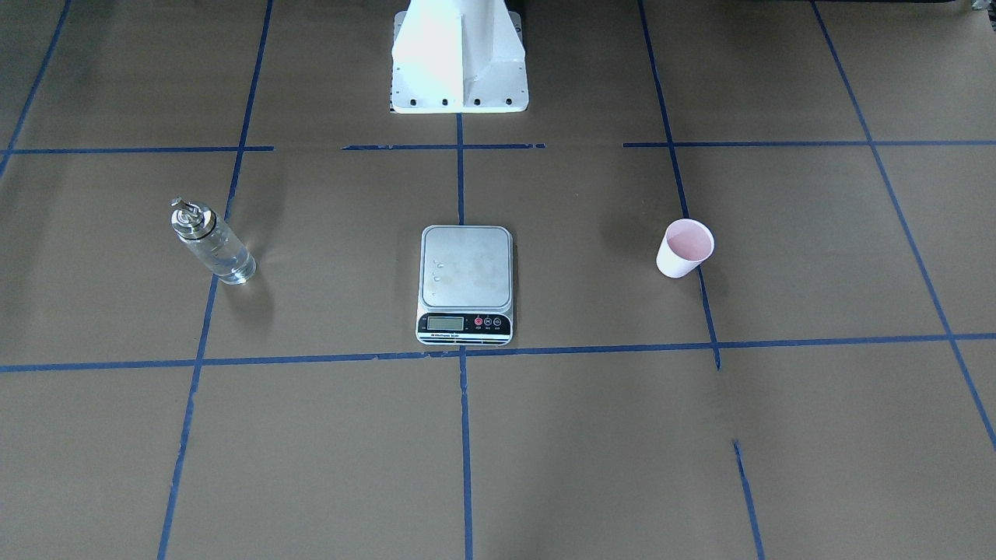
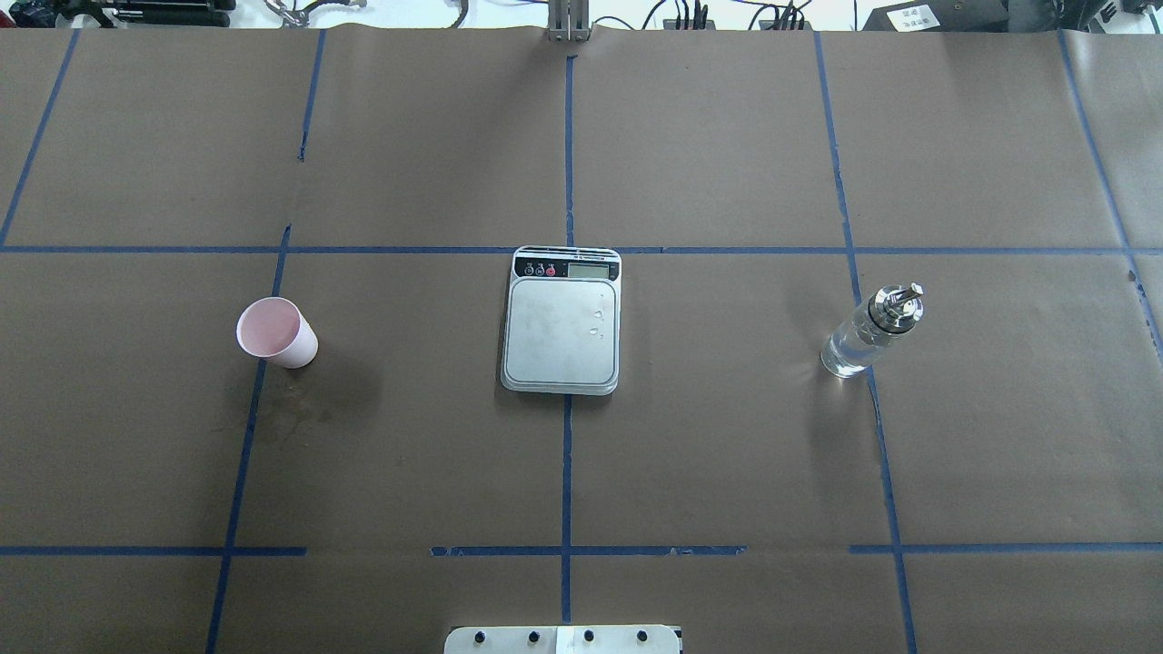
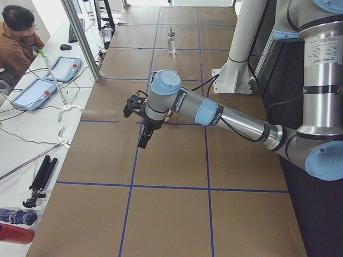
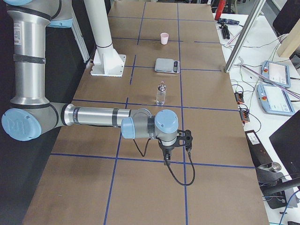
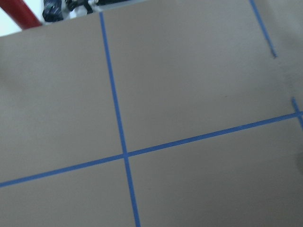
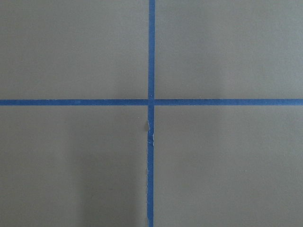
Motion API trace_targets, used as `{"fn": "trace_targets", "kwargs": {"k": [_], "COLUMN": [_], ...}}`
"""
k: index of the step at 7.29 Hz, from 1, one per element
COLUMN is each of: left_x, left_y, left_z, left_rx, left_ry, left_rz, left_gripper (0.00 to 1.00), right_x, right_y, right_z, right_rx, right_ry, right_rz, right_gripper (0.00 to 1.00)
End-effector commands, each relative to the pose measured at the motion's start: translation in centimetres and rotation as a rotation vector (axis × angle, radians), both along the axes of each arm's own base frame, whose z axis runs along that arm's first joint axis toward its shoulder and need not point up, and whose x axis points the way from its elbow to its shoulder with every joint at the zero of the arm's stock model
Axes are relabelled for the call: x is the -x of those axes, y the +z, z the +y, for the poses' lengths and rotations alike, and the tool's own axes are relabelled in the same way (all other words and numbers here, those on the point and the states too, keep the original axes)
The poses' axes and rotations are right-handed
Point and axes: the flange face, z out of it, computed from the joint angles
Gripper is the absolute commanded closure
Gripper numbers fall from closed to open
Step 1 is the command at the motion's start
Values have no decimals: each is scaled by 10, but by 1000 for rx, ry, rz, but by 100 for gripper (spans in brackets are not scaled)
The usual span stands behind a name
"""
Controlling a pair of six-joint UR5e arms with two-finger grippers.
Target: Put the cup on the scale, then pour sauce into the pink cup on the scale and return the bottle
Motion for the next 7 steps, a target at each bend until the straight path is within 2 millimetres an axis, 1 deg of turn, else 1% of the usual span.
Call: {"fn": "trace_targets", "kwargs": {"k": [1,2,3,4,5,6,7], "left_x": [-14,-27,-56,-61,-72,-93,-123], "left_y": [-29,-50,-67,-72,-81,-95,-100], "left_z": [10,14,18,19,20,18,12], "left_rx": [-56,-72,-88,-120,-152,-154,-44], "left_ry": [49,86,98,100,106,28,-60], "left_rz": [46,136,175,180,153,78,102], "left_gripper": [0,0,0,0,0,0,0], "right_x": [0,0,0,0,0,0,0], "right_y": [-2,-3,-2,-3,-5,-12,-18], "right_z": [0,0,1,0,0,2,3], "right_rx": [-4,-5,-5,-9,-19,-34,-44], "right_ry": [0,0,-1,-2,-9,-8,-9], "right_rz": [0,0,0,2,6,5,4], "right_gripper": [0,0,0,0,0,0,0]}}
